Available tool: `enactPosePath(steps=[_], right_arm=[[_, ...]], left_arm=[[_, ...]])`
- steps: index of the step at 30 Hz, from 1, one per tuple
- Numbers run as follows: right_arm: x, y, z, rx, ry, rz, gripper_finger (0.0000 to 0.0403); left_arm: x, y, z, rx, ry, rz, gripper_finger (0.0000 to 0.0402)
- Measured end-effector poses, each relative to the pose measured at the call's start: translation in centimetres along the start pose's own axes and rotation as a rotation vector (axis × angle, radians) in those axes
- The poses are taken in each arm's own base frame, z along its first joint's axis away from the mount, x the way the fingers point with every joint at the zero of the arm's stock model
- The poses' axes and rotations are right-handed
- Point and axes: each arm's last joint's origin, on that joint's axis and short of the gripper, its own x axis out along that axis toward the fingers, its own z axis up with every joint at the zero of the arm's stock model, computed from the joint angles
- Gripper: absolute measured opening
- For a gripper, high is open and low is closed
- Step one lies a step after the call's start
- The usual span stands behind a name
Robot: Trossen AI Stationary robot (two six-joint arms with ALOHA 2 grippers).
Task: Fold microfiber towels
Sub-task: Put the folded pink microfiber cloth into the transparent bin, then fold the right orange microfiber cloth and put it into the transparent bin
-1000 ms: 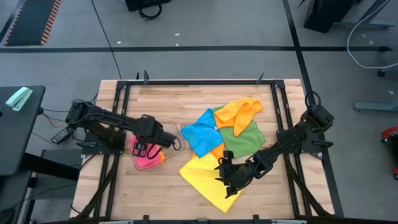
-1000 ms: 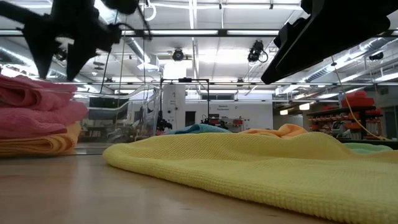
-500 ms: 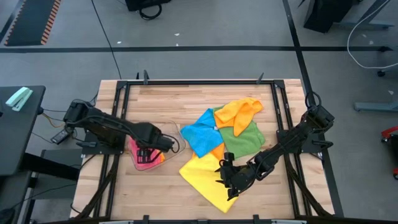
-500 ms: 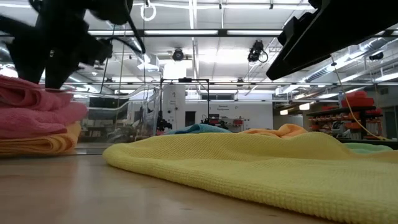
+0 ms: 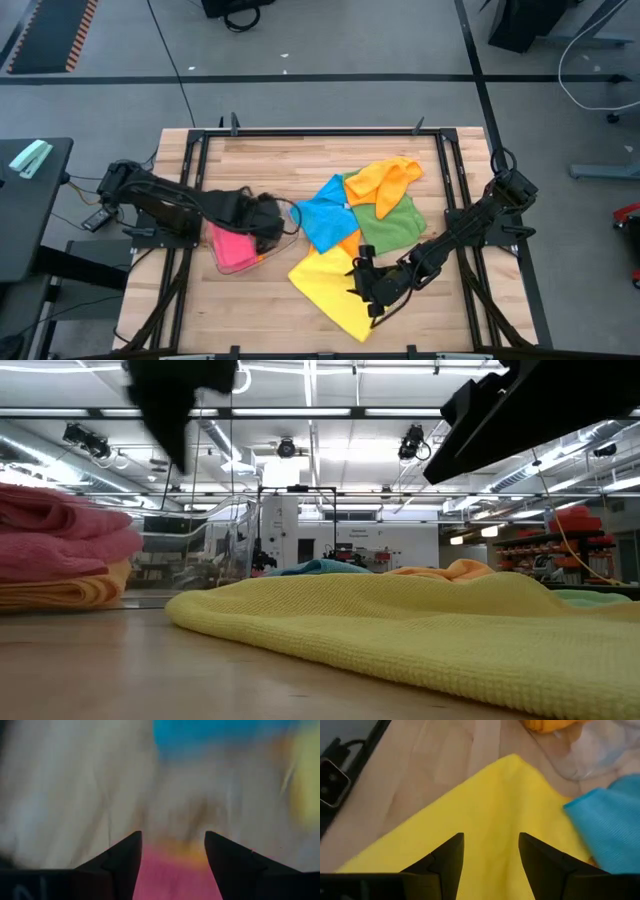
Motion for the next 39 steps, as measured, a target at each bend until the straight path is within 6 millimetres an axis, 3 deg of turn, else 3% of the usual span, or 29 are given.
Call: enactPosePath(steps=[5,9,15,19,22,27,39], right_arm=[[0.3,-0.6,0.2,-0.062,-0.009,-0.032,0.0197],[0.3,-1.5,0.3,-0.012,0.009,-0.051,0.0197],[-2.1,-3.2,2.4,0.056,0.021,-0.098,0.0197],[-3.7,-5.5,4.2,0.092,-0.065,-0.196,0.0197],[-4.0,-7.3,4.3,0.113,-0.041,-0.252,0.0197],[-3.0,-8.6,3.2,0.132,0.007,-0.292,0.0197],[-0.8,-8.7,-2.1,0.145,0.123,-0.346,0.0197]], left_arm=[[-1.0,-2.8,3.0,-0.043,-0.504,0.086,0.0209],[-1.9,-4.1,4.8,-0.040,-0.695,0.048,0.0196],[-2.3,-5.4,4.7,0.033,-0.737,-0.007,0.0179],[-2.5,-5.4,4.8,0.031,-0.747,-0.019,0.0170],[-1.7,-5.9,4.7,0.072,-0.720,-0.017,0.0166],[-0.2,-7.2,4.7,0.167,-0.694,-0.008,0.0156],[3.3,-9.1,4.8,0.233,-0.635,-0.003,0.0130]])
